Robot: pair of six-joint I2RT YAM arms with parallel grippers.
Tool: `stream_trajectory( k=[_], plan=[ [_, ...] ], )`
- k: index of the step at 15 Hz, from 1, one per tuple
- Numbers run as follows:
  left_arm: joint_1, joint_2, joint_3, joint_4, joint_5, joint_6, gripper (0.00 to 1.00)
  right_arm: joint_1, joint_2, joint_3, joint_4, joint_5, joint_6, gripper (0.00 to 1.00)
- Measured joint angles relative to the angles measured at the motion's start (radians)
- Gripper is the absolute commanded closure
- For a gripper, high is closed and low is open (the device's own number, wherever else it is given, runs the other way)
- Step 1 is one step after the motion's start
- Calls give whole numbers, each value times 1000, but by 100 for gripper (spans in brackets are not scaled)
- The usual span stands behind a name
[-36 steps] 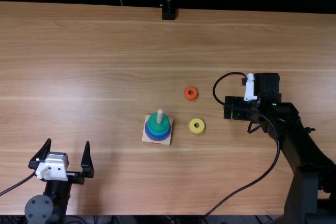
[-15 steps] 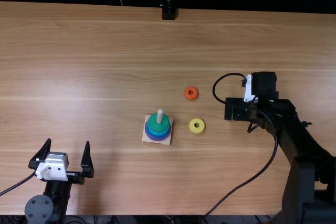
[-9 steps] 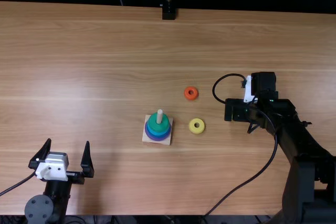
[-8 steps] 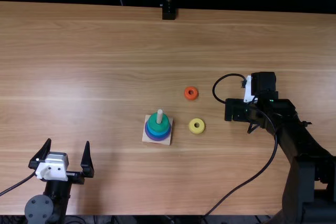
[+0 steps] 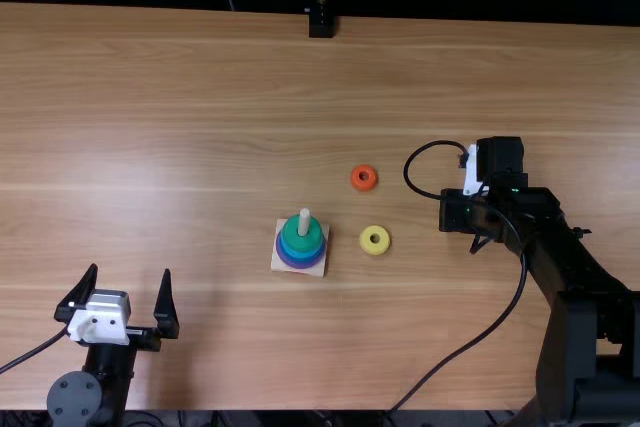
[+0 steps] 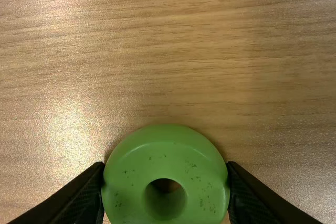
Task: Build the Hanoi tower: stack the rings onto the peg from bottom to top in this color order: purple, dark blue, light blue, dark green, light green, yellow, orange.
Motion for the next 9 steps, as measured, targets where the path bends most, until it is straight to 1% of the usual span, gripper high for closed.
stream_trajectory(
  k=[2, 6, 7, 9],
  plan=[
    [0, 0, 0, 0, 0, 0, 0, 0, 2, 11, -23, 0, 0, 100],
    [0, 0, 0, 0, 0, 0, 0, 4, 9, 170, -288, -1, 0, 100],
    [0, 0, 0, 0, 0, 0, 0, 16, 9, 227, -359, 0, 1, 100],
    [0, 0, 0, 0, 0, 0, 0, 63, 9, 314, -449, -1, 2, 100]
  ],
)
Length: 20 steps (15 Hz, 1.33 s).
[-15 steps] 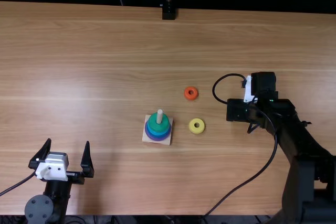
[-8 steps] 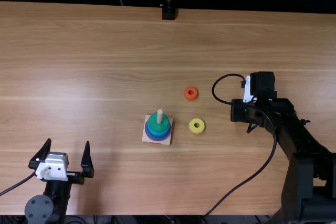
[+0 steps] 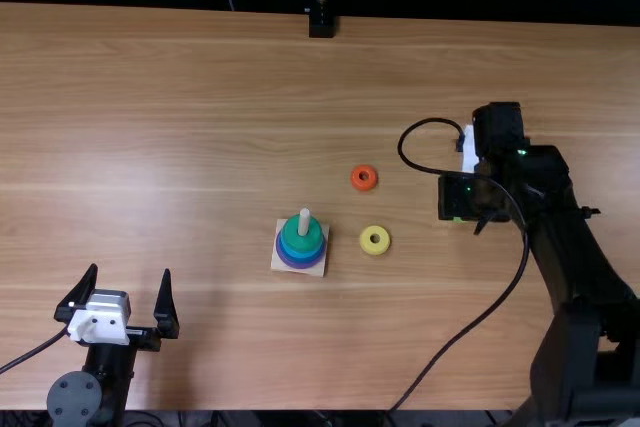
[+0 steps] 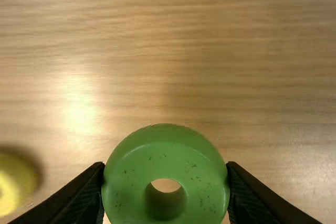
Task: Build the Hanoi tower: stack the rings onto the peg from bottom to top in this color order: purple, dark blue, light blue, dark green, light green, yellow, orange.
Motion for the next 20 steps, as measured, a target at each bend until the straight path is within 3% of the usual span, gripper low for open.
stream_trajectory(
  k=[13, 17, 20],
  plan=[
    [0, 0, 0, 0, 0, 0, 0, 362, -37, 370, -268, -3, 2, 100],
    [0, 0, 0, 0, 0, 0, 0, 444, -43, 426, -275, -4, 60, 100],
    [0, 0, 0, 0, 0, 0, 0, 498, -49, 426, -273, -4, 77, 100]
  ],
)
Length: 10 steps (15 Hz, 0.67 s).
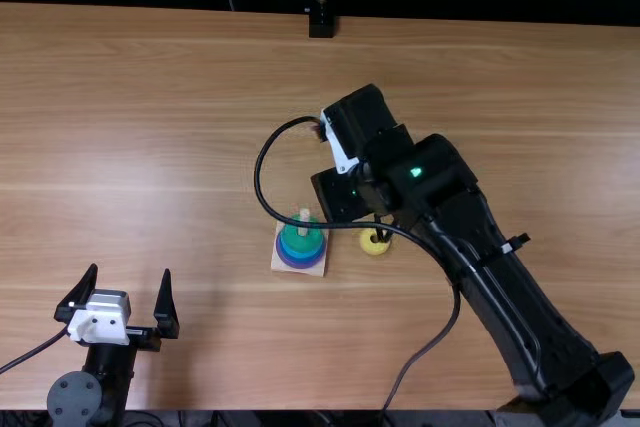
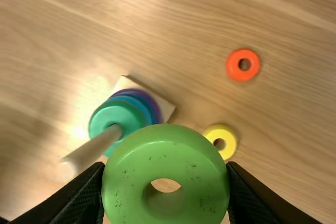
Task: Build the Hanoi tower: stack the rings onto the peg from bottom to top in this color order: purple, dark blue, light blue, dark green, light green, yellow, orange.
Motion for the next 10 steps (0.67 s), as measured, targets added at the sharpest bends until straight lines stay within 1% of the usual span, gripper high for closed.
stream_trajectory(
  k=[4, 8, 10],
  plan=[
    [0, 0, 0, 0, 0, 1, 0, 48, 0, 0, 1, 0, 11, 100],
    [0, 0, 0, 0, 0, 0, 0, 76, 0, 0, 1, 0, 16, 100],
    [0, 0, 0, 0, 0, 0, 0, 80, 0, 0, 5, 0, 30, 100]
  ],
)
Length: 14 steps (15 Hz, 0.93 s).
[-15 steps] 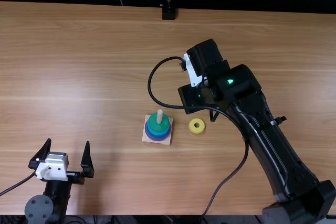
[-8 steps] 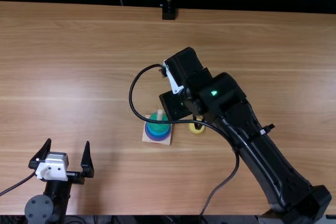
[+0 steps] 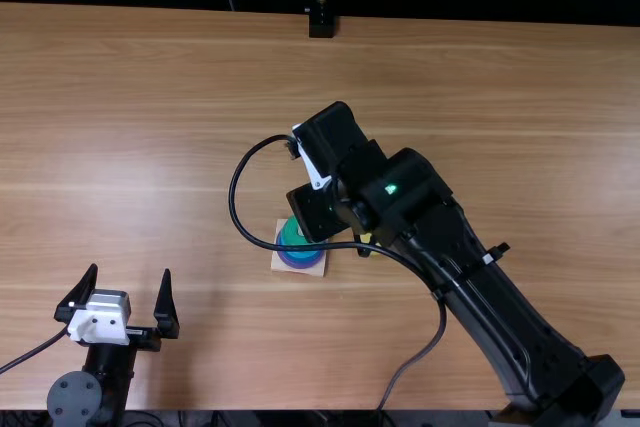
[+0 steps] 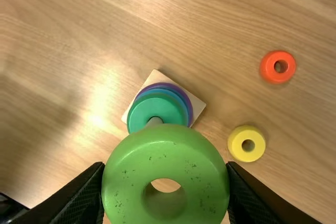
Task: Build the Hanoi tower: stack the rings onto the peg from bottom to top in this color order: purple, dark blue, light blue, dark green, light green, yellow, orange.
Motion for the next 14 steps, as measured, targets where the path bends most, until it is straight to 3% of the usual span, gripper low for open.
stream_trajectory(
  k=[4, 14],
  plan=[
    [0, 0, 0, 0, 0, 0, 0, 27, 0, 0, 4, 0, 21, 100],
    [0, 0, 0, 0, 0, 0, 0, 41, 0, 0, 6, -4, 25, 100]
  ],
)
